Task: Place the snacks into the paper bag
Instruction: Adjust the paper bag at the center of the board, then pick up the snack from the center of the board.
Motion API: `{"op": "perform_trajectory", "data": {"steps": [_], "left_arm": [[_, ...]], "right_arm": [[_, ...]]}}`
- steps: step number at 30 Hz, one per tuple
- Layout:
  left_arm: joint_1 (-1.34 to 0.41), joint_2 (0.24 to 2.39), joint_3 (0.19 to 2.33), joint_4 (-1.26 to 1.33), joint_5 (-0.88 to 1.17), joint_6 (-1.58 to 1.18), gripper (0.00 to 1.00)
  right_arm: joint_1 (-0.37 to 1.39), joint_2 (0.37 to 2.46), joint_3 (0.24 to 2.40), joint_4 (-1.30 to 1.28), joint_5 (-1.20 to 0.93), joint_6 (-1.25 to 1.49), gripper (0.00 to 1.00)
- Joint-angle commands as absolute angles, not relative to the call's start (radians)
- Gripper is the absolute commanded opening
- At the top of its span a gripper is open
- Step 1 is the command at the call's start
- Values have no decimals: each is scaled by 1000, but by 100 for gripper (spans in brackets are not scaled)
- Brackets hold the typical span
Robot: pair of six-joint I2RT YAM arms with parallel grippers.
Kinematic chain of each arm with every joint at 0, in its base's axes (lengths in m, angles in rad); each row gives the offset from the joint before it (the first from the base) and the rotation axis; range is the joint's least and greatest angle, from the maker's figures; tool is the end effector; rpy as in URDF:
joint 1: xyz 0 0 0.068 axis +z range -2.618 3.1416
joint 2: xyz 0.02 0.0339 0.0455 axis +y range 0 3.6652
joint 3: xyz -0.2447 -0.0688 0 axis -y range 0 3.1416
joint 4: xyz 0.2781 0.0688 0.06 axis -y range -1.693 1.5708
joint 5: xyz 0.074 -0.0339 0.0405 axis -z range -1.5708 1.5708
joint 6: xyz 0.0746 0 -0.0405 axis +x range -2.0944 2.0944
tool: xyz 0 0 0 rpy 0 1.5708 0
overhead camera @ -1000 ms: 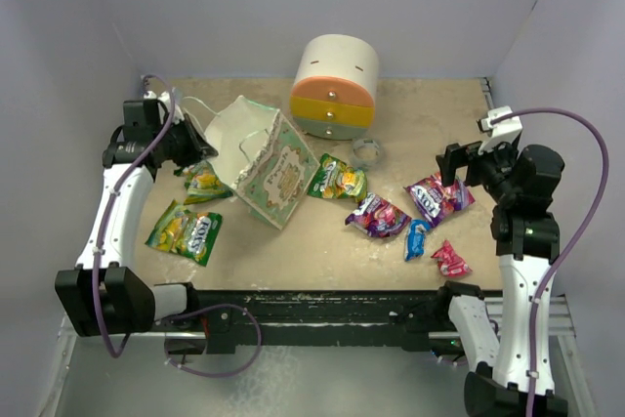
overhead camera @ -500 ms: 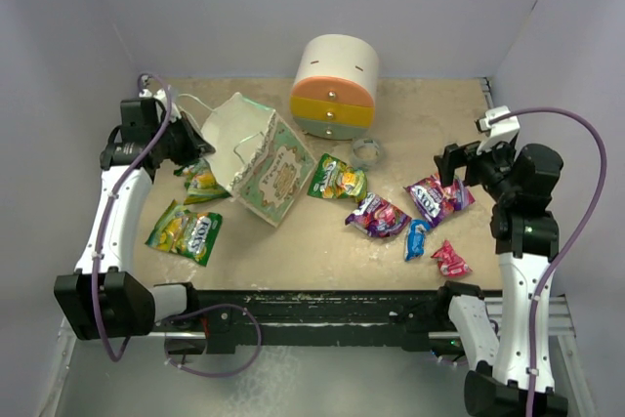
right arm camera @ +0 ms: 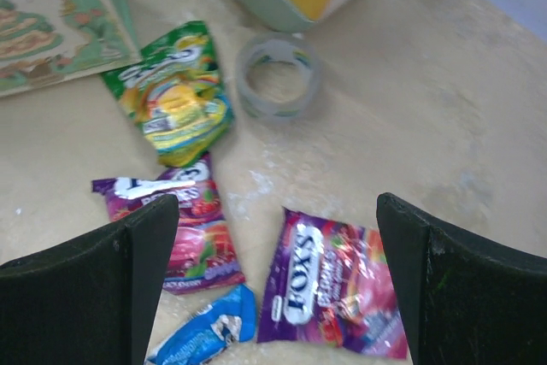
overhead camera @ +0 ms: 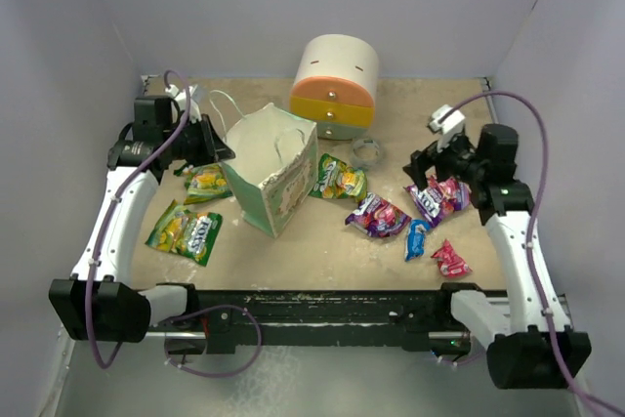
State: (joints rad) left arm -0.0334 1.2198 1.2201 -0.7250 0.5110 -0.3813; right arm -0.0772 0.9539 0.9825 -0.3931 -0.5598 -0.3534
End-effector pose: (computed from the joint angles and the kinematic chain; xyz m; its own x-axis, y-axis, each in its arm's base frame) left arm 0.3167 -0.0471 0.3112 -0.7620 -0.2993 -0.5743 0.1202 0.8060 -0.5795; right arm 0.2851 0.0177 0.3321 -0.1849 -0.2798 -0.9421 -0.5258 0.8380 -0.1458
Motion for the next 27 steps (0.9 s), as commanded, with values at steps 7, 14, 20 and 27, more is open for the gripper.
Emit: {"op": "perform_trajectory", "data": {"steps": [7, 14, 20, 27], "left_arm": [[-34, 1241, 1264, -780, 614, -312, 26], [-27, 1205, 1199, -714, 630, -307, 33], [-16, 1177, 1204, -701, 636, -256, 47], [-15, 1157, 1199, -694, 677, -243, 57]], "right_arm": [[250, 1161, 881, -91, -457, -487, 100], [382, 1350, 915, -4, -388, -510, 97], [491, 1484, 962, 22, -283, -526, 93], [529, 1604, 1032, 6, -206, -533, 87]]}}
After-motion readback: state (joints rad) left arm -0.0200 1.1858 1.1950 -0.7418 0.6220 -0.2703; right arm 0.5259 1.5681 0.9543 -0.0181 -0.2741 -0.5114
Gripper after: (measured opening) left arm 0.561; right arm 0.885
